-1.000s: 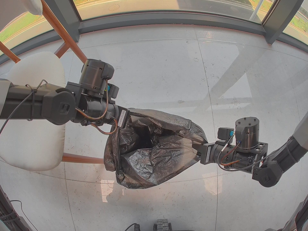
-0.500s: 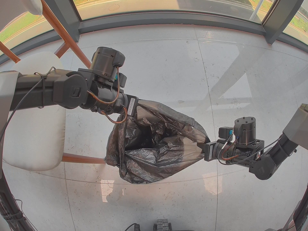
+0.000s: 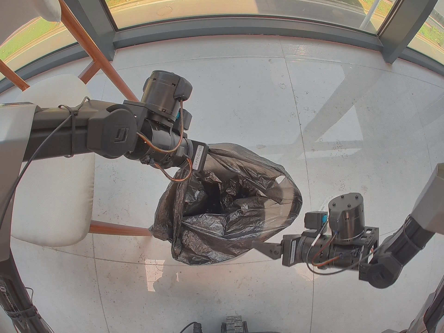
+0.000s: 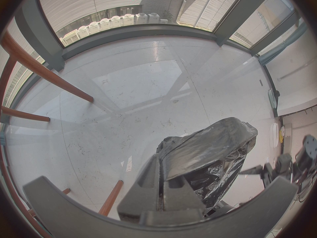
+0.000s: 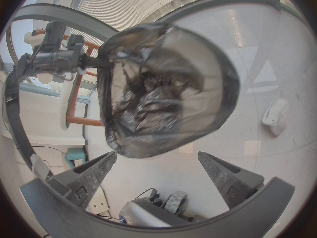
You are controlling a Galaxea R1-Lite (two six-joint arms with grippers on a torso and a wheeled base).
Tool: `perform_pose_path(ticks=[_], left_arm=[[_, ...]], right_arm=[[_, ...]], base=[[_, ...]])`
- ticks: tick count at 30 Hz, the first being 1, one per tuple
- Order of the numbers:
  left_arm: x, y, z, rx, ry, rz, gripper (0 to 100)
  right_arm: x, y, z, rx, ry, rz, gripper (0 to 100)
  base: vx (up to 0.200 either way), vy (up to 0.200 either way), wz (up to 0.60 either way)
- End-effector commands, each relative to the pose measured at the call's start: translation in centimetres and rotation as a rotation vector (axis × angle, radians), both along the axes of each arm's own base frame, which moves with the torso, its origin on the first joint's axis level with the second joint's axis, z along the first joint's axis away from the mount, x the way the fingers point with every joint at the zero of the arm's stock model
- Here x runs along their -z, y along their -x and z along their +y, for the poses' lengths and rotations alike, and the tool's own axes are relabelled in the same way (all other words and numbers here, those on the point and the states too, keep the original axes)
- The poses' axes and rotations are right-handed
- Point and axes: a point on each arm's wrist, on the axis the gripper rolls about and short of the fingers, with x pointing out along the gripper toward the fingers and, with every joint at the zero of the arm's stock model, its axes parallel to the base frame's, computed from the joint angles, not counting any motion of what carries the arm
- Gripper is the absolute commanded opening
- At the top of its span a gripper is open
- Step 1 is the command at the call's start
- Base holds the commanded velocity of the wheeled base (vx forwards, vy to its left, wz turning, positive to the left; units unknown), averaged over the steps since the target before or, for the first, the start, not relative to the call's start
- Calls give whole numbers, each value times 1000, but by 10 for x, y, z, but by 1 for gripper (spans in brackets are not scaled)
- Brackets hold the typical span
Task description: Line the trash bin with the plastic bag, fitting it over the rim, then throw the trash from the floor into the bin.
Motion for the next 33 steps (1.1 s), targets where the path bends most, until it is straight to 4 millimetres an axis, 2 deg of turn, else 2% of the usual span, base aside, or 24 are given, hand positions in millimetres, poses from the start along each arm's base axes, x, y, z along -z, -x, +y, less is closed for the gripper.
perform_pose_path(ticks=[1,10,17,23,24,33], left_arm=[[-1,-4,-1,-4,4,-7,0],[-3,-6,-3,-4,3,-6,0],[-4,-7,-4,-3,4,-7,0],[-4,-4,-7,8,5,-8,0],[-4,-4,-8,10,4,-7,0],[-4,-3,-9,13,4,-7,0]], right_arm=[[-1,26,14,-52,-25,46,100],[27,18,24,-48,25,106,100],[28,1,33,-2,21,69,100],[26,-15,32,32,1,46,100],[25,-17,32,34,-1,42,0],[27,-16,31,35,4,48,0]], base=[[0,0,0],[0,0,0],[0,0,0],[0,0,0],[0,0,0],[0,0,0]])
